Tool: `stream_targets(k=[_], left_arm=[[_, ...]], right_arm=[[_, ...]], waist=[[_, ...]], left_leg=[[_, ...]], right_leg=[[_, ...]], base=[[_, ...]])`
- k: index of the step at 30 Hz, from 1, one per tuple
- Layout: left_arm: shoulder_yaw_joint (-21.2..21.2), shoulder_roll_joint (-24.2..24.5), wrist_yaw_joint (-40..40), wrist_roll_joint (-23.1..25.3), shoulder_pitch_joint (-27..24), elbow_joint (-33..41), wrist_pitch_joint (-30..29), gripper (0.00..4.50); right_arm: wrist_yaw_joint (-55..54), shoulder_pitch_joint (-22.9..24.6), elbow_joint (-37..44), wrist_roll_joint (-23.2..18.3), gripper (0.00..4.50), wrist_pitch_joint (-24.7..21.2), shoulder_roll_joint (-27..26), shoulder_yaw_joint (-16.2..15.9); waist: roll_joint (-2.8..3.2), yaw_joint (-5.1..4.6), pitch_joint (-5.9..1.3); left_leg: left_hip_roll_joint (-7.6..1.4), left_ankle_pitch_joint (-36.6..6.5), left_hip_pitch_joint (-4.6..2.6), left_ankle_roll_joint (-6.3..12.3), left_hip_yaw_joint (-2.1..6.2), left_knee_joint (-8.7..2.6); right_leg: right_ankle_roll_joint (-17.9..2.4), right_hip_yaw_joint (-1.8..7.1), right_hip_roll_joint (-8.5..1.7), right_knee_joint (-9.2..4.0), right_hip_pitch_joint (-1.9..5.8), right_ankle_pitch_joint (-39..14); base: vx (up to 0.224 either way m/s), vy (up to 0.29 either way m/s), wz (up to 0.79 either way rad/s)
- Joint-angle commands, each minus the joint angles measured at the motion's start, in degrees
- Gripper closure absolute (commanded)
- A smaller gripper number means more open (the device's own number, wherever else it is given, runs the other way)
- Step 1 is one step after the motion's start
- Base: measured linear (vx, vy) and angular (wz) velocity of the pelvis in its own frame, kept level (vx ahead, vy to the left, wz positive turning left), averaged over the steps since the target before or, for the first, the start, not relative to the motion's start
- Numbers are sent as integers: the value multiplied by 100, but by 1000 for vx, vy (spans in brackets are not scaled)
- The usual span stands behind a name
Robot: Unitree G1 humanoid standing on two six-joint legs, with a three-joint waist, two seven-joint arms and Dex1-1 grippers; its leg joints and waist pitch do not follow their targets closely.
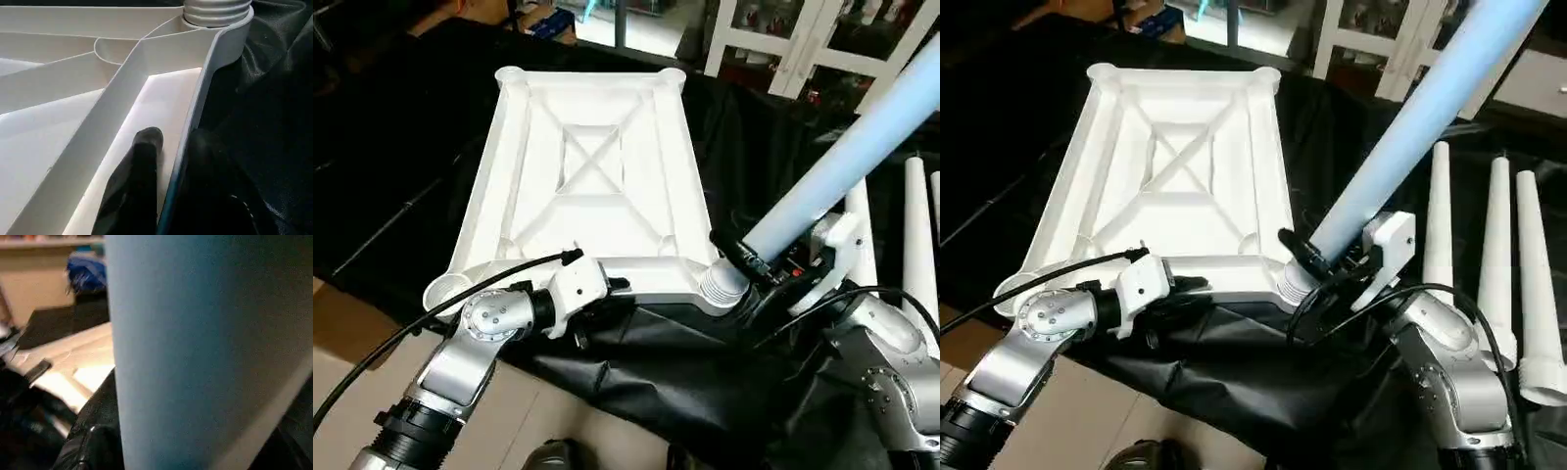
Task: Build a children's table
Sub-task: Insert table leg to table base
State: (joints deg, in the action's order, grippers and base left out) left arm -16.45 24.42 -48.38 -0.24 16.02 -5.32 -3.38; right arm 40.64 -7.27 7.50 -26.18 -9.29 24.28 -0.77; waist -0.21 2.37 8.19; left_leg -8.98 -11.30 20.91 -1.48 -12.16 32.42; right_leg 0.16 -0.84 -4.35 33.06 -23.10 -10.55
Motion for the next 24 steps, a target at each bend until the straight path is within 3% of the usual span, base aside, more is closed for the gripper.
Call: stream_targets(k=[1,3,10,14,17,24], left_arm=[[21,48,76,108,-14,-95,36,373],[18,45,82,110,-9,-92,34,373],[26,59,89,101,-25,-70,16,373],[15,73,80,90,-39,-56,-15,373],[-22,89,52,105,-51,-41,-24,373],[-51,100,-127,-38,-58,-10,-180,374]], right_arm=[[124,261,-662,555,267,-573,152,-510],[207,149,-682,564,267,-626,187,-628],[343,-44,-780,586,267,-773,188,-848],[120,-296,-1268,721,267,-804,62,-769],[103,-367,-1451,818,267,-724,42,-760],[65,-346,-1407,763,269,-701,-24,-714]], waist=[[23,-7,-197],[-6,-22,-208],[-18,-26,-221],[-13,-54,-197],[-4,-63,-175],[-7,-63,-182]], left_leg=[[-456,-1846,-116,-15,250,-529],[-458,-1831,-103,-29,255,-531],[-462,-1755,-97,27,250,-526],[-456,-1953,-94,-33,265,-544],[-465,-2268,-102,-169,296,-577],[-463,-2494,-124,-267,309,-598]], right_leg=[[-971,254,-406,-455,56,-2044],[-972,255,-400,-447,62,-1945],[-1048,255,-397,-428,65,-1715],[-1026,254,-406,-455,44,-2056],[-895,255,-411,-490,21,-2421],[-786,264,-400,-508,-6,-2447]], base=[[0,0,0],[0,0,0],[0,0,0],[0,0,0],[0,0,0],[0,0,0]])
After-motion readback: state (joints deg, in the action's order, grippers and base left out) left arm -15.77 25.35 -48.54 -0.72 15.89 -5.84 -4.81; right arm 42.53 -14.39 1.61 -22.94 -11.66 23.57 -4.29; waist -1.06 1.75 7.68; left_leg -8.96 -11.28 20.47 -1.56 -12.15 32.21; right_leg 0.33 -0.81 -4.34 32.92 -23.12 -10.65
